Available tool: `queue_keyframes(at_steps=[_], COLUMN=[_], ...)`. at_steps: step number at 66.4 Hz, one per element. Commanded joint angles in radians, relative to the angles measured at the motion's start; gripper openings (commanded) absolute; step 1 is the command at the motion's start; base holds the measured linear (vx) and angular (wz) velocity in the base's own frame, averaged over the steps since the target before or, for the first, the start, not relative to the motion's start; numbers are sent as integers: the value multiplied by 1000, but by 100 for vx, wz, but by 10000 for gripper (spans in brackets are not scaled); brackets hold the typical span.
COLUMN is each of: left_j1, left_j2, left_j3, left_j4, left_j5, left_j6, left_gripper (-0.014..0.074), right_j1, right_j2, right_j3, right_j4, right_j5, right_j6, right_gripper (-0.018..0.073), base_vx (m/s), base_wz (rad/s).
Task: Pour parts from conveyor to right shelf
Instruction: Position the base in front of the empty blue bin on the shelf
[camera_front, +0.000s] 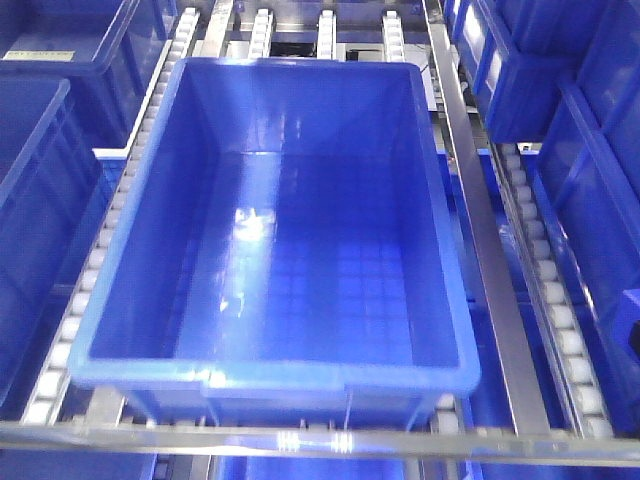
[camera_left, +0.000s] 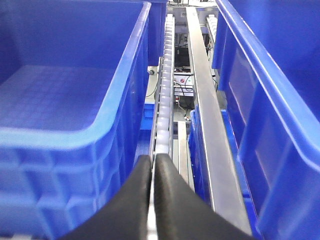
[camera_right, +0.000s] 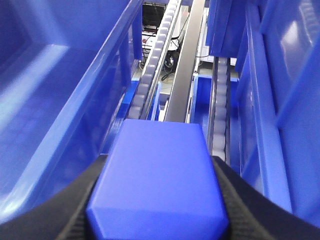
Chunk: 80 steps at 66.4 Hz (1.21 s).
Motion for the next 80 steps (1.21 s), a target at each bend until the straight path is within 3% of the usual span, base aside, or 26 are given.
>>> queue_keyframes(at_steps=[1, 72, 80], left_j1=[-1, -1, -1], left_j2=[13, 13, 13], left_j3=[-19, -19, -19], left_j4=[-8, -8, -8], left_j5=[-71, -71, -71], left_j6=[-8, -8, -8], left_gripper=[-6, -6, -6], right_j1=[-8, -7, -7], right_j2=[10, 10, 10], right_j3=[-30, -30, -30], right_j4=[2, 3, 58], right_j5=[-77, -77, -73], right_j6=[-7, -7, -4], right_gripper=[-5, -5, -5], base_vx=[17, 4, 0], base_wz=[0, 0, 0])
